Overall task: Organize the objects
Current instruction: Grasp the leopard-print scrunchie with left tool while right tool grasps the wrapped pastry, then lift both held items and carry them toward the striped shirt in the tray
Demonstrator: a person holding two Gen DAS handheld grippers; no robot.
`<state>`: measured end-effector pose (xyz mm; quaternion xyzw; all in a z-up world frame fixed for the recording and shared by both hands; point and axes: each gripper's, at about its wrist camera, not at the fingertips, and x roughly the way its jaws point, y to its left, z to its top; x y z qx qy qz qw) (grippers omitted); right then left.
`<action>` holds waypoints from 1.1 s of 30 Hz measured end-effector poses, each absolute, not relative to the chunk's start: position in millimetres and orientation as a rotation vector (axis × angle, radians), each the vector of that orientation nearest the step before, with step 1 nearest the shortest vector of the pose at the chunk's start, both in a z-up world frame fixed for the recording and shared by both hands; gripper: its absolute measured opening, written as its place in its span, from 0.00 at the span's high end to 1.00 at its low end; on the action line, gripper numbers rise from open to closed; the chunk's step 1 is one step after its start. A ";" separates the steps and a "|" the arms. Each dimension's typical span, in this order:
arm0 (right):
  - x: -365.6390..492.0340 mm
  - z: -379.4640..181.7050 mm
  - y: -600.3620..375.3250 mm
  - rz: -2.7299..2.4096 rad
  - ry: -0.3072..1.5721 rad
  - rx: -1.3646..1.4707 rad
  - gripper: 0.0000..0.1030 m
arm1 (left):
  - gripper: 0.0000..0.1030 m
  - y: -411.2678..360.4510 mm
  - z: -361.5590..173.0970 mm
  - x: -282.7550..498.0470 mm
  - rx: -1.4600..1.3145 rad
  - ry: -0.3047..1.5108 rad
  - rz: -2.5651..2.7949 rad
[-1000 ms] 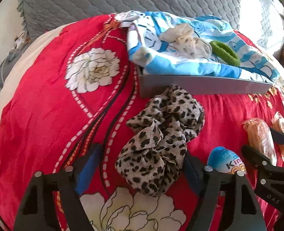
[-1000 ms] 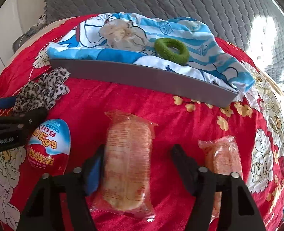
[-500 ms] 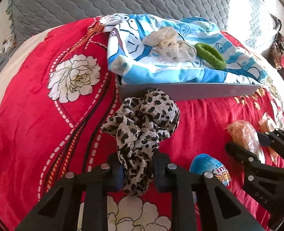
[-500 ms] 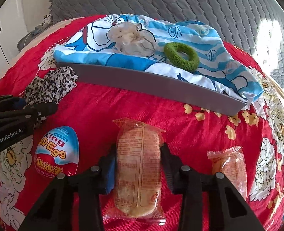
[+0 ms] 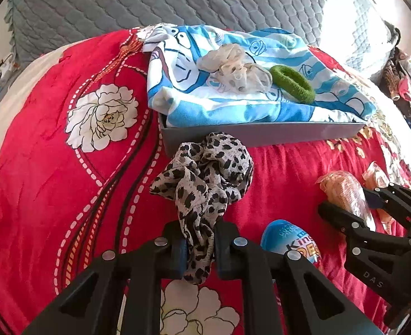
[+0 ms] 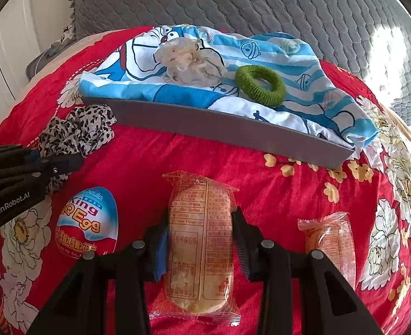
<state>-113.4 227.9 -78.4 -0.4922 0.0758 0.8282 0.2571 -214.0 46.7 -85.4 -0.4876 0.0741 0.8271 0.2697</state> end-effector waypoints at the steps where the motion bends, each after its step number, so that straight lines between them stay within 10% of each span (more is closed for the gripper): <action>1: -112.9 -77.8 227.9 2.247 0.207 -1.332 0.61 | 0.87 46.7 -84.5 -213.4 -1.312 0.196 2.228; 33: -89.4 -33.7 212.4 2.317 0.241 -1.283 0.62 | 0.87 34.1 -30.8 -185.4 -1.217 0.210 2.318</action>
